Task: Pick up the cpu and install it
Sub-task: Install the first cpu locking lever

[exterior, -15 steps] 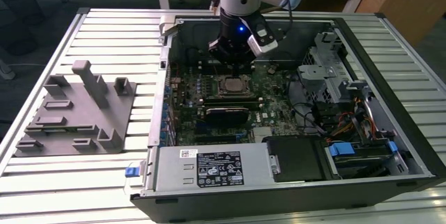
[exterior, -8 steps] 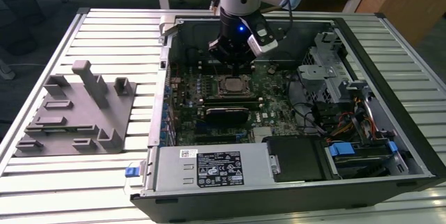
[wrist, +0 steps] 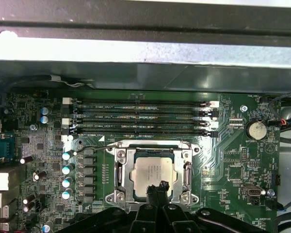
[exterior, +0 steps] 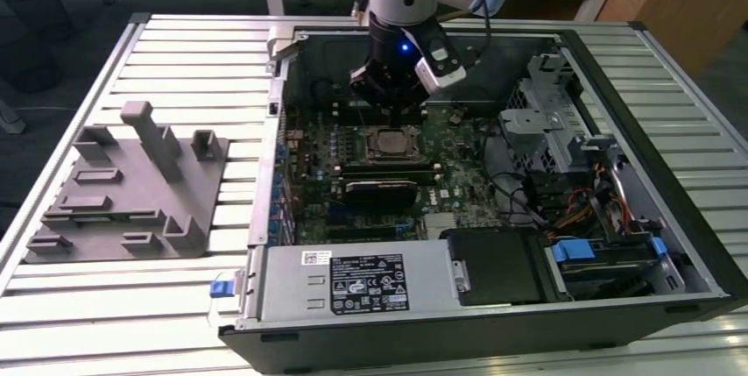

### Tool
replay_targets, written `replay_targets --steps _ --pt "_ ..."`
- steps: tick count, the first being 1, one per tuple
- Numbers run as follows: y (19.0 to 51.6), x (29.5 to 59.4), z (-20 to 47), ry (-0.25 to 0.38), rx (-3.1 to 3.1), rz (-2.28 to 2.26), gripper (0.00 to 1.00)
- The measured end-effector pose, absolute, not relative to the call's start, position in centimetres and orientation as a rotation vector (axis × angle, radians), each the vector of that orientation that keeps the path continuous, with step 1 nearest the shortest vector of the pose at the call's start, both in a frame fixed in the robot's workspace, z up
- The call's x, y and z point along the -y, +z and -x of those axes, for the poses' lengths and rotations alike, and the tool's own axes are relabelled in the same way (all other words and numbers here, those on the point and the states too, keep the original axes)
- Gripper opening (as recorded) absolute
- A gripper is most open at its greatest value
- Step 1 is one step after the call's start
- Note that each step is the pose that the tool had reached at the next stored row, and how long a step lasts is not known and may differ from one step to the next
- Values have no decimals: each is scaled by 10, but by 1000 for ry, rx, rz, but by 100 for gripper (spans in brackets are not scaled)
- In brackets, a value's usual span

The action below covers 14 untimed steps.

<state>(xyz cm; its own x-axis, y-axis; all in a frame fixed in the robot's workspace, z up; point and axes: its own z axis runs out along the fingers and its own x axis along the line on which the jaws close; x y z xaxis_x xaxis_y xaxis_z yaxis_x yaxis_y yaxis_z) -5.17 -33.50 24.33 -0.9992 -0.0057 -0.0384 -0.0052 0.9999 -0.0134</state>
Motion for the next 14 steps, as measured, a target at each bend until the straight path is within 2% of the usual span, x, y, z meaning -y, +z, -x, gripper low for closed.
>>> replay_targets --steps 14 --pt "243 335 75 -21 -3102 8 11"
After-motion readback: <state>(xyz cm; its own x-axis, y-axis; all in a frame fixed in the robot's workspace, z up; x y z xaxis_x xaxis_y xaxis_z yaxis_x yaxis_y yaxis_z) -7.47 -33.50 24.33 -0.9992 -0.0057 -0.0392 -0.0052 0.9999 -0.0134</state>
